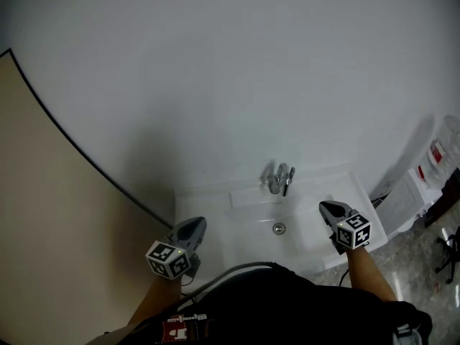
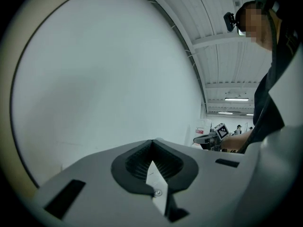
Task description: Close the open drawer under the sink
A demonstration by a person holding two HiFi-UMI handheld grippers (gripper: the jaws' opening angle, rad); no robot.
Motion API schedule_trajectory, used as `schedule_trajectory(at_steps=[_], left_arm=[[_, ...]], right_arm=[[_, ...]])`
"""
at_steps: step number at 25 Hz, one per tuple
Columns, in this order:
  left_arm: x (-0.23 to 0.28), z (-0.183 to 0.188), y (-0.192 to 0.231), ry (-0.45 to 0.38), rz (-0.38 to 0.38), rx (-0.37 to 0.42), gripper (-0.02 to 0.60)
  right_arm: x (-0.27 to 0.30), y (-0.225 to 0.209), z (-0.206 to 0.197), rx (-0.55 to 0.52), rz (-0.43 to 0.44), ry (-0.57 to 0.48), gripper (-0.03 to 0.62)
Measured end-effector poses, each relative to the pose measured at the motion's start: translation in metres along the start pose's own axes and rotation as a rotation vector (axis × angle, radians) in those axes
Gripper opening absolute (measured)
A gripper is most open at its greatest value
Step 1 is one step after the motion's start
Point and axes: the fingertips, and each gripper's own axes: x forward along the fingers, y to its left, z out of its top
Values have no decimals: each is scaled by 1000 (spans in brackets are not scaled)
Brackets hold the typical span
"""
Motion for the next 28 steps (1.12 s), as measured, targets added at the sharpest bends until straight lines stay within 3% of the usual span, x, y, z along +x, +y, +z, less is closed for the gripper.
schedule_trajectory(at_steps=[8, 15, 19, 24, 28], left_arm=[[-29, -25, 46, -2, 130, -84, 0], [-5, -36, 15, -54, 289, -171, 0], [28, -33, -12, -41, 321, -154, 0], [48, -16, -7, -41, 315, -110, 0], [51, -4, -1, -35, 292, -96, 0]], right_arm=[[69, 19, 3, -32, 130, 66, 2], [96, -22, -4, -37, 293, 73, 2], [100, -52, 1, -19, 365, 40, 2], [105, -76, 24, 23, 348, -43, 2], [95, -85, 39, 127, 309, -145, 0]])
